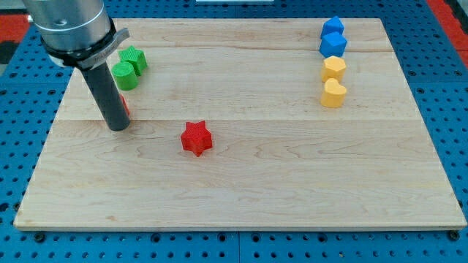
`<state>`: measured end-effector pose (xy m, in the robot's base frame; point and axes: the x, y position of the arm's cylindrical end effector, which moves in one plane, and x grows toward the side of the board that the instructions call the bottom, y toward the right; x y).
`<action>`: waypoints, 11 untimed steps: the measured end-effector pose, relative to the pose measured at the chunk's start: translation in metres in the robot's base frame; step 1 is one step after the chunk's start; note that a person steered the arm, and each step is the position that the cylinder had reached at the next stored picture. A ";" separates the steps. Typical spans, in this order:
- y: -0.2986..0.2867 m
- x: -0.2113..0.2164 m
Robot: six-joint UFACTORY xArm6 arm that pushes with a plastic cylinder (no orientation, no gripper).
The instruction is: Slightly push the red star towards the red circle
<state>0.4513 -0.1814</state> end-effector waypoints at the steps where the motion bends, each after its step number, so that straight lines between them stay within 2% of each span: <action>1: 0.003 -0.010; 3: 0.003 -0.017; 4: 0.022 -0.020; 5: 0.061 -0.021; 6: 0.164 -0.029; 7: 0.191 0.020; 8: 0.163 0.047; 9: 0.110 0.044; 10: 0.076 0.021; 11: 0.102 0.018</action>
